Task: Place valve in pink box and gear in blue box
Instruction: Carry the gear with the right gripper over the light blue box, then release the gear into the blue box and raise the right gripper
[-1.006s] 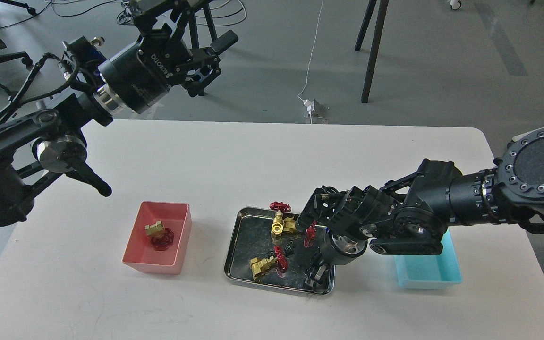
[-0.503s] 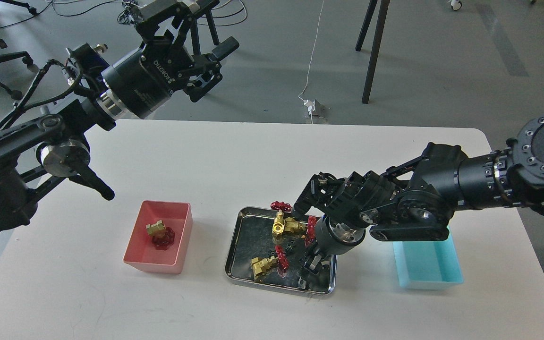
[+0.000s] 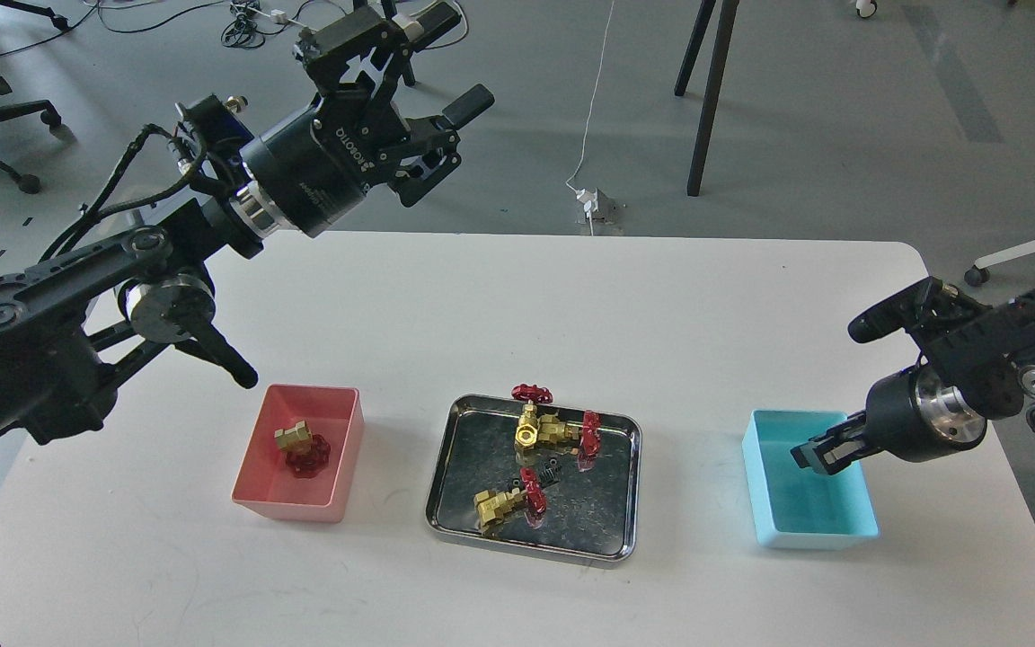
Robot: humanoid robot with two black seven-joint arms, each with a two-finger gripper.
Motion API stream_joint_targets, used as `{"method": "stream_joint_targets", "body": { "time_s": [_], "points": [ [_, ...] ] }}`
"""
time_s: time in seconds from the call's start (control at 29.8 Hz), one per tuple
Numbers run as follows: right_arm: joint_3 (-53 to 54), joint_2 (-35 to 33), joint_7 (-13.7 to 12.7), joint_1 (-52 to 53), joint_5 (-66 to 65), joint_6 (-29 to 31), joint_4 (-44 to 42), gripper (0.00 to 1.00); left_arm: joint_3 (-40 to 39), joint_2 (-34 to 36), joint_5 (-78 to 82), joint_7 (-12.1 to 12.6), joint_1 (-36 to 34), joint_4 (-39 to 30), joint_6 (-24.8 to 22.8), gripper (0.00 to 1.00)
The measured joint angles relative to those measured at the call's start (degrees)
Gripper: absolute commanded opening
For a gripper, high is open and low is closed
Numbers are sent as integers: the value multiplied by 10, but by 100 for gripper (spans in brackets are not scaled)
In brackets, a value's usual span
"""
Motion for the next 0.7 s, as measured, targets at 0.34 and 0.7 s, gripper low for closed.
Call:
{"method": "stream_joint_targets", "body": {
  "time_s": [0.34, 0.7],
  "points": [
    [60, -14, 1, -49, 10, -5, -9, 100, 3, 2, 4, 0, 5, 5, 1, 73],
    [272, -100, 2, -83, 245, -35, -18, 100, -10, -1, -9, 0, 17, 32, 4, 75]
  ]
}}
